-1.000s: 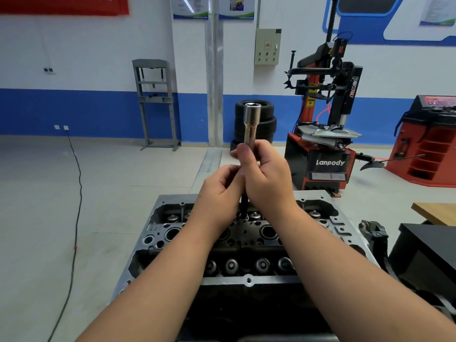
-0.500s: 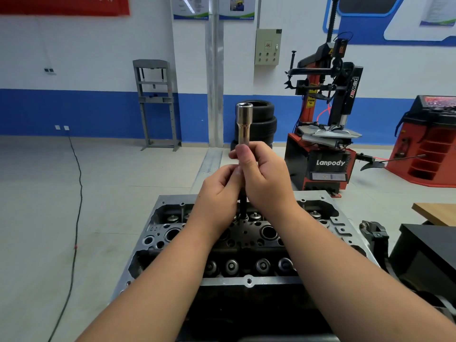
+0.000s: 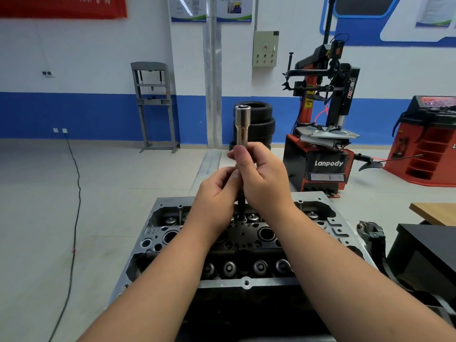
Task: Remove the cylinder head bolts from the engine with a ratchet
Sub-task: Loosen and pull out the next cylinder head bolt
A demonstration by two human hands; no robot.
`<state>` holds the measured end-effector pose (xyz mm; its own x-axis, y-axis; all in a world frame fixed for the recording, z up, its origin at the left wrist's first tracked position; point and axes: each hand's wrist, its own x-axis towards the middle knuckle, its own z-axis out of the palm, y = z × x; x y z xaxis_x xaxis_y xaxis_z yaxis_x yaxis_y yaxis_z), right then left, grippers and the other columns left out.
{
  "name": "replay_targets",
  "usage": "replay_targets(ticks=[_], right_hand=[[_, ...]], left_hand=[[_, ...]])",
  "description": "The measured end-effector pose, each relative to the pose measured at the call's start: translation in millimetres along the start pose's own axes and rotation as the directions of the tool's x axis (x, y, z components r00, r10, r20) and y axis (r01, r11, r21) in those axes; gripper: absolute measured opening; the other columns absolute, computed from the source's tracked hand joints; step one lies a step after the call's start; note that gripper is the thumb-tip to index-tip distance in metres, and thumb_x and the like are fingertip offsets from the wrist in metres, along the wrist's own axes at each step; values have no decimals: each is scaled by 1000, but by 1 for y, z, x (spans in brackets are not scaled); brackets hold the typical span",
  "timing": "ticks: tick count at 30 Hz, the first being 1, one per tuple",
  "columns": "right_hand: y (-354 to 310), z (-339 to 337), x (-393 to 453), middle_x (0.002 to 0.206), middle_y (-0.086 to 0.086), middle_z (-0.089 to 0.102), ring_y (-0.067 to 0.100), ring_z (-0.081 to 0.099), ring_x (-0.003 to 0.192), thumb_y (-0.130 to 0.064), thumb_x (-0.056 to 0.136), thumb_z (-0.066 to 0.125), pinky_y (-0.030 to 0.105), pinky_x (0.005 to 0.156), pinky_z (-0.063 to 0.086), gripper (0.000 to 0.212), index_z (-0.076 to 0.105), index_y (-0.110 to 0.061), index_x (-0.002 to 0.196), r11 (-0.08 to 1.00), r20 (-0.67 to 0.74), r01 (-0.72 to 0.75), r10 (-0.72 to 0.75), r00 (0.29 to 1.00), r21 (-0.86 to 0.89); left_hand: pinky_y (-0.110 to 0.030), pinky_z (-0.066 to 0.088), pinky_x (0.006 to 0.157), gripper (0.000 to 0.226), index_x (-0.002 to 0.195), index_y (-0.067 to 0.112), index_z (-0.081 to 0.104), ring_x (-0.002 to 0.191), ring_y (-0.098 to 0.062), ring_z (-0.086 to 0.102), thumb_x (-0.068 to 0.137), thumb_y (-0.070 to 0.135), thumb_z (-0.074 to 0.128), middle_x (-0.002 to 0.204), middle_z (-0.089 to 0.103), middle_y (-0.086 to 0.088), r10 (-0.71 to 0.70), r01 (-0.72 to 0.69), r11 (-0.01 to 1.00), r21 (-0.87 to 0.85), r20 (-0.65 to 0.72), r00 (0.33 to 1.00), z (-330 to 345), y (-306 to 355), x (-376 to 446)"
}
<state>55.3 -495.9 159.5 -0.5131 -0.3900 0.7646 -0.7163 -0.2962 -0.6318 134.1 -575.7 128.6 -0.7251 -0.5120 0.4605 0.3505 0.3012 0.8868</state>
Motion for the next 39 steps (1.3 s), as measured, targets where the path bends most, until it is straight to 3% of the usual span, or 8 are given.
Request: replay_targets(ticks=[5, 10, 15, 18, 21, 28, 34, 39], right_hand=[[-3, 2, 0, 80, -15, 65, 3, 60, 73, -48, 95, 52, 22, 67, 48, 19, 61, -31, 97, 1000, 18, -2, 1, 1000, 27], [-2, 0, -1, 72, -21, 61, 1, 59, 67, -37, 95, 62, 12, 61, 43, 10, 59, -34, 86, 999, -18, 39, -39, 999, -16], [0, 2, 0, 77, -15, 65, 0, 60, 72, -42, 99, 46, 13, 64, 42, 30, 67, -20, 97, 1000, 20, -5, 5, 1000, 3], [-2, 2, 0, 82, -11, 66, 3, 60, 75, -45, 96, 50, 20, 67, 47, 19, 62, -30, 95, 1000, 14, 12, -13, 1000, 17], [-2, 1, 0, 75, -21, 61, 1, 58, 70, -39, 94, 62, 13, 64, 43, 10, 54, -34, 89, 1000, -1, 29, -29, 1000, -4], [-3, 2, 0, 89, -9, 70, 5, 64, 83, -44, 99, 44, 21, 72, 51, 27, 65, -27, 95, 1000, 56, -19, 18, 998, 14], [-1, 2, 0, 79, -23, 62, 1, 60, 73, -38, 93, 63, 16, 67, 45, 9, 54, -38, 92, 999, 19, 49, -50, 999, 13], [0, 3, 0, 81, -16, 66, 1, 61, 76, -34, 99, 53, 9, 65, 42, 14, 63, -27, 94, 999, 7, 45, -45, 999, -14]], left_hand=[[-23, 58, 65, 12, 97, 34, 72, 74, -3, 68, 97, 43, 64, 85, 76, 8, 41, -40, 998, 57, -18, 999, -3, -2, 0], [-23, 57, 62, 9, 96, 29, 70, 69, -4, 67, 99, 37, 69, 83, 75, 8, 15, -14, 1000, 21, -53, 999, -2, -2, 1], [-50, 60, 86, 28, 104, 28, 75, 95, -29, 72, 104, 44, 52, 96, 77, -3, -20, 20, 1000, -10, 14, 1000, 1, 2, 0], [-31, 62, 75, 16, 103, 28, 74, 84, -11, 73, 104, 37, 60, 92, 78, 4, 6, -6, 1000, 29, 1, 1000, -1, 1, 1], [-20, 56, 63, 5, 100, 27, 73, 70, -4, 67, 100, 29, 68, 86, 77, 5, 9, -8, 1000, 18, -22, 1000, -3, 0, 0], [-49, 60, 88, 27, 103, 35, 76, 96, -23, 74, 101, 48, 52, 96, 78, 1, -20, 20, 1000, 6, 22, 1000, 0, 3, 0], [-49, 61, 74, 7, 95, 32, 73, 79, -20, 73, 92, 37, 71, 89, 77, 0, -4, 5, 1000, 21, -31, 1000, -3, 1, 1], [-49, 61, 84, 31, 96, 36, 75, 91, -26, 74, 92, 59, 55, 93, 78, -1, -21, 21, 1000, -1, -12, 1000, 0, 2, 1]])
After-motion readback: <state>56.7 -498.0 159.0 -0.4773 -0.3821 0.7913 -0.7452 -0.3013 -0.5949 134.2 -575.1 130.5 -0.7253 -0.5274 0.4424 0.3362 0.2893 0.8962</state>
